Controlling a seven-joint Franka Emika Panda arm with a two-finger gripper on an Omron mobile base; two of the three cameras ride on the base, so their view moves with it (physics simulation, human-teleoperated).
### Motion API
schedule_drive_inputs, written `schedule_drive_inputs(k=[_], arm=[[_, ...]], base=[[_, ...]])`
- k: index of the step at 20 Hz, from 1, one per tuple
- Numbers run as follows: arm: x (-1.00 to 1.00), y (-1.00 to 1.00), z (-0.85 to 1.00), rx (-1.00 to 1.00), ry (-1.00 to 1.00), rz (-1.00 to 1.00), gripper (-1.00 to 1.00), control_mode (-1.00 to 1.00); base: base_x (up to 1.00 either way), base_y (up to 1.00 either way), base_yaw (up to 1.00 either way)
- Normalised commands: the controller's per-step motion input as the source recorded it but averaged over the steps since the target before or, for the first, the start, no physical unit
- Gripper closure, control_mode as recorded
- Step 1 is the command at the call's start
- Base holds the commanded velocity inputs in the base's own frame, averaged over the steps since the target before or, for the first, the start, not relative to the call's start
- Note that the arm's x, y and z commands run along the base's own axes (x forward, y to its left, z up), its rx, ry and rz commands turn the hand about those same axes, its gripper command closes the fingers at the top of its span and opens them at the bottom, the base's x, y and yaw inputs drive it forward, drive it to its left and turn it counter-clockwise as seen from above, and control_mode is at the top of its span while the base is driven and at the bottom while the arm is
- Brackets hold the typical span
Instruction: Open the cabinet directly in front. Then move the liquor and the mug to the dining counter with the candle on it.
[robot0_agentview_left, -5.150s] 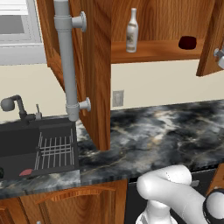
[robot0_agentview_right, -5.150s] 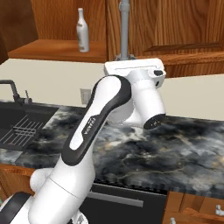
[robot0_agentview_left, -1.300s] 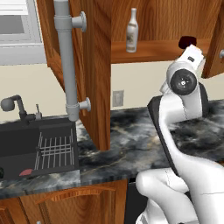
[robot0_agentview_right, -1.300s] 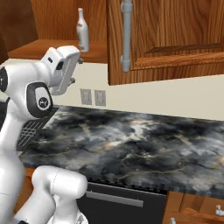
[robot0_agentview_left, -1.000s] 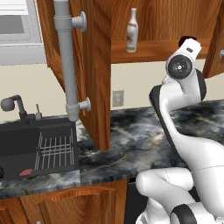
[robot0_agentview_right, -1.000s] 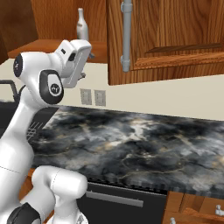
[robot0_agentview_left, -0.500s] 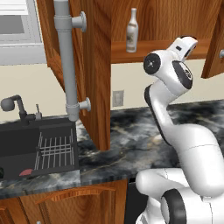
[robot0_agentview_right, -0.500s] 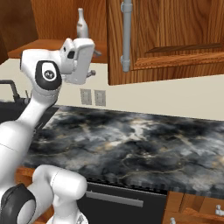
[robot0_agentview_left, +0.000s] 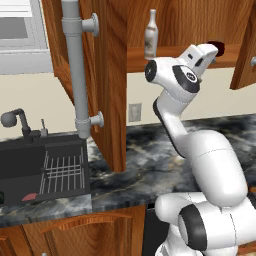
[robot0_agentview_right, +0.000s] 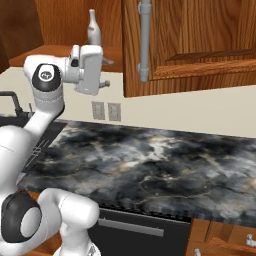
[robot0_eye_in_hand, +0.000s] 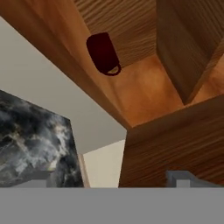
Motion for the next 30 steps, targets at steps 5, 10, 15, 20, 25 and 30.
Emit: schedule_drive_inputs(k=[5,10,15,20,25,30], arm=[[0.27,-0.33,0.06,0.03,0.03,0.00,-1.00,-1.00],[0.40,-0.60,0.03,0.03,0.00,0.00,-1.00,-1.00],[0.54,-0.58,0.00,0.00,0.01,0.00,-1.00,-1.00],[-0.01,-0.64,0.00,0.00,0.04,0.00,-1.00,-1.00],[-0.54,-0.77,0.00,0.00,0.02,-0.04,-1.00,-1.00],[-0.96,-0.88,0.00,0.00,0.00,-0.13,-1.00,-1.00]], base=[[0.00,0.00,0.00],[0.00,0.00,0.00],[0.00,0.00,0.00],[0.00,0.00,0.00],[0.00,0.00,0.00],[0.00,0.00,0.00]])
